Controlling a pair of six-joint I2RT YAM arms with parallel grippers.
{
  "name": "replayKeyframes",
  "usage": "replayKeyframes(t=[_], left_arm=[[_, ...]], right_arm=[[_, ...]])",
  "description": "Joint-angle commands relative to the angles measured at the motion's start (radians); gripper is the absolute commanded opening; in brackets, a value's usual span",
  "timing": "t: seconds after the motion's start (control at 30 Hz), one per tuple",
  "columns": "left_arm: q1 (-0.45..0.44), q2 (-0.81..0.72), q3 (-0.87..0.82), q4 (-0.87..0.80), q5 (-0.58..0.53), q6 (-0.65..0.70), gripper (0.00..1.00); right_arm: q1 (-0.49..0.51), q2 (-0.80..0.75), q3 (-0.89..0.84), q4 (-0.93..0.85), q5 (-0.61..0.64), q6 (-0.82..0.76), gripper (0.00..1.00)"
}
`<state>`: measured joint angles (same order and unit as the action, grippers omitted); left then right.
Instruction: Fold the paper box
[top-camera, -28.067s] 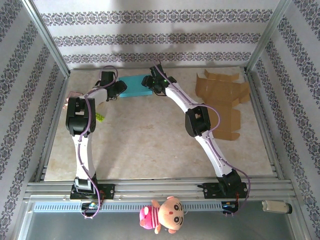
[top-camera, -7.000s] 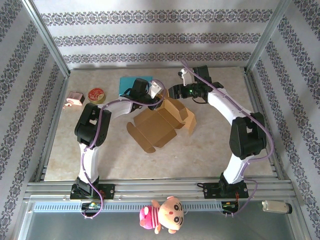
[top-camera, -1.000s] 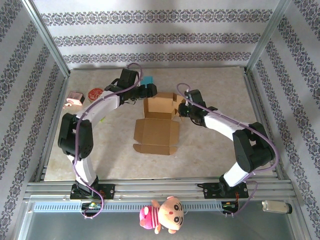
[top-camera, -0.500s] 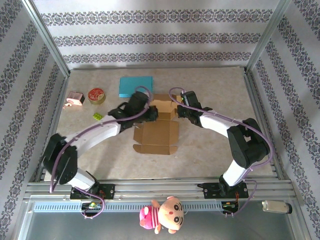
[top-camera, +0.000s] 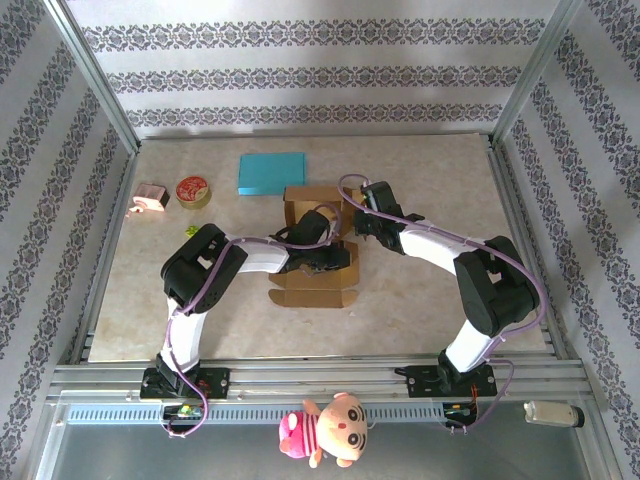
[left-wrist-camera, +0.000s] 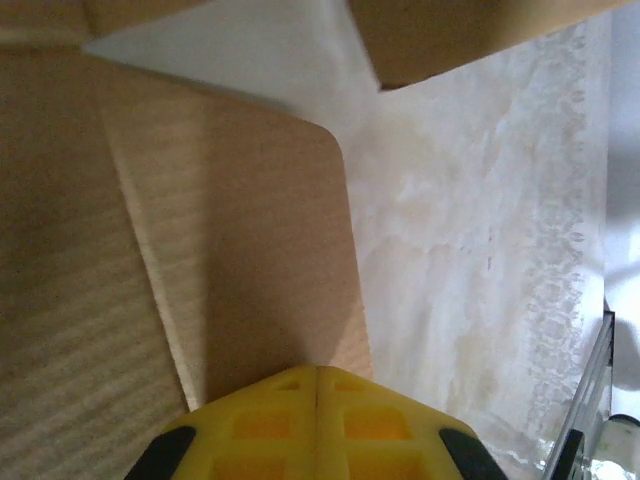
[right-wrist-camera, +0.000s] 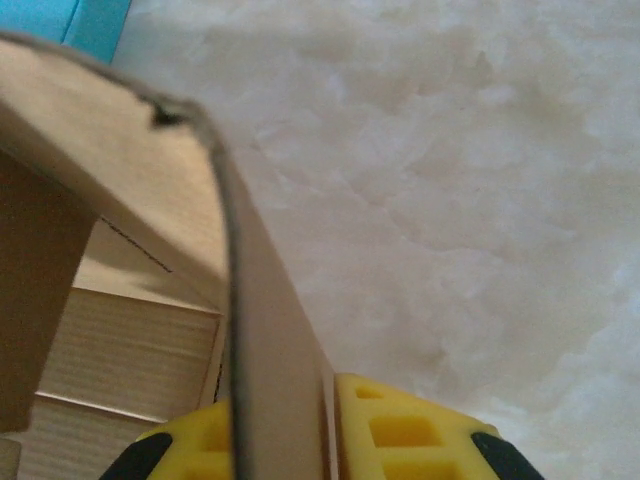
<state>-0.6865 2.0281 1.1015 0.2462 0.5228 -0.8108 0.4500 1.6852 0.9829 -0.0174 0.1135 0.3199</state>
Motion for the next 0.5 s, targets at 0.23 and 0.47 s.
replayKeyframes(t=[0.23, 0.47], left_arm=[[-0.005, 0.037, 0.056, -0.089, -0.124, 0.129, 0.00], [-0.004, 0.026, 0.051, -0.056, -0.146, 0.119, 0.00]], right_arm=[[0.012, -0.072, 0.076, -0.150, -0.174, 0.185, 0.20], [0.035, -0.067, 0.031, -0.147, -0.201, 0.303, 0.18]])
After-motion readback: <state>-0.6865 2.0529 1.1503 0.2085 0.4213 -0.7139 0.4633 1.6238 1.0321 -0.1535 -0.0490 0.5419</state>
